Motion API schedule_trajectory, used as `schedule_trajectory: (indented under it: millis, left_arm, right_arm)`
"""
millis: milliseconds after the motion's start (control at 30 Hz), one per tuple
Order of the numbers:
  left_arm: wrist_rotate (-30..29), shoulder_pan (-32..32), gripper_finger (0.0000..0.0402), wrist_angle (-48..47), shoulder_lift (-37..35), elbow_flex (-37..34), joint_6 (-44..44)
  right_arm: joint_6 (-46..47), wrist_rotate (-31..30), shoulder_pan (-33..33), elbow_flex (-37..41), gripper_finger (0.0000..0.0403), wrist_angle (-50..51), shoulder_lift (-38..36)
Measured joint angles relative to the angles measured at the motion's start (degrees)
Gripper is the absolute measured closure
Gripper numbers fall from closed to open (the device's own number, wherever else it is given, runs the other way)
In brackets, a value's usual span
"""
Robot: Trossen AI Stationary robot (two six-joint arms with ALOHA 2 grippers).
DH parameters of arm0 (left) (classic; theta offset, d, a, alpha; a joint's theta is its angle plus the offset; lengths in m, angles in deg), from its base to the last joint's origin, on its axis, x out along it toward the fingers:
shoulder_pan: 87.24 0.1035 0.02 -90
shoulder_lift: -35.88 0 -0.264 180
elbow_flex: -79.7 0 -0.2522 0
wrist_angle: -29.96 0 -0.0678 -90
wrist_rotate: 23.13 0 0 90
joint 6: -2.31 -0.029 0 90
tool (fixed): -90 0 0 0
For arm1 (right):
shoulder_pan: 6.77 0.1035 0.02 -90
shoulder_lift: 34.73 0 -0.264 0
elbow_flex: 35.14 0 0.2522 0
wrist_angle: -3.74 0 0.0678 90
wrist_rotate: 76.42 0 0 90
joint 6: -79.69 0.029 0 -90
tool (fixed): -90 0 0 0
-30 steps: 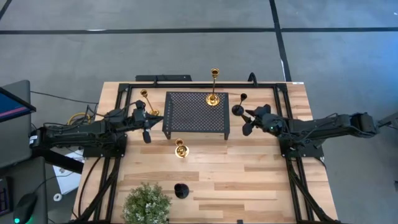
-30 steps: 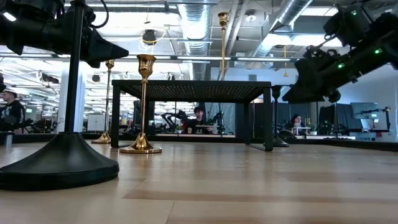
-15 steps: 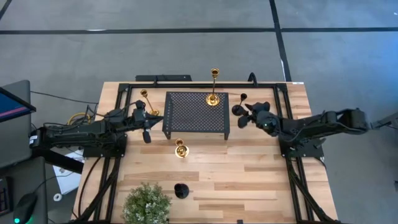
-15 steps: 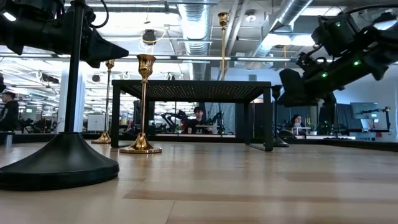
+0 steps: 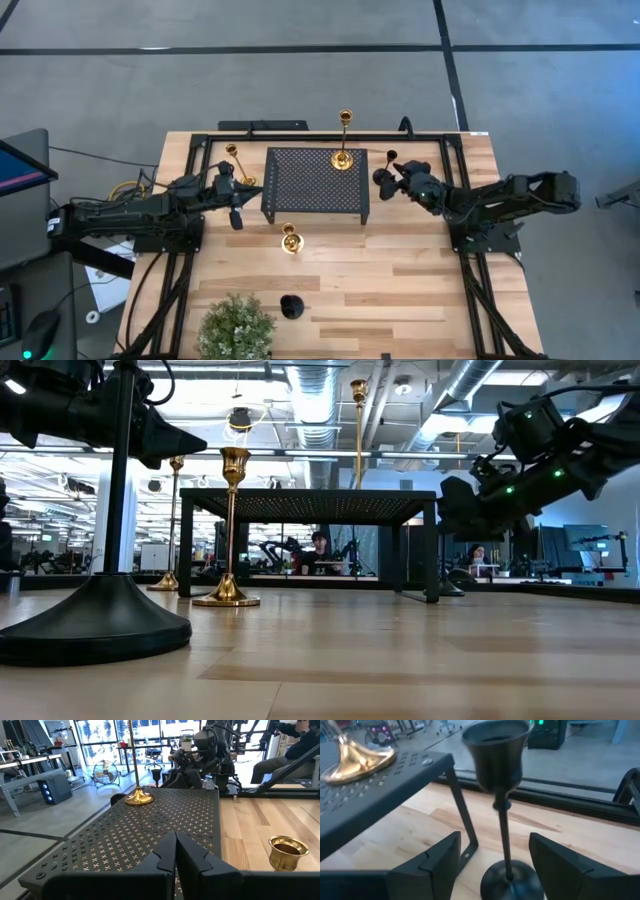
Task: Pick & Place candle stick holders
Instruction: Put the top black candle holder on the shelf
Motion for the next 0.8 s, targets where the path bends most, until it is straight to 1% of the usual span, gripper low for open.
schedule_trajectory:
  millis: [133,300,433,633,800]
  left_arm:
    - [0.0,0.0,0.0394,0.0,0.0,0.0,0.0]
    - [0.0,0.0,0.0394,0.0,0.0,0.0,0.0]
    - [0.0,0.0,0.0394,0.0,0.0,0.0,0.0]
    - [0.0,0.0,0.0394,0.0,0.0,0.0,0.0]
    - [0.0,0.0,0.0394,0.0,0.0,0.0,0.0]
  right_arm:
    - [0.0,0.0,-1.2,-0.3,0.0174,-2.9,1.9]
    - [0.0,-0.1,-2.0,-1.3,0.0202,-4.7,3.8]
    - [-0.1,-0.2,-2.4,-2.1,0.0246,-4.9,4.7]
    - [-2.5,-0.2,-2.3,-2.6,0.0326,-5.0,4.1]
    - [-4.9,-0.4,-1.5,-2.6,0.0385,-4.9,3.8]
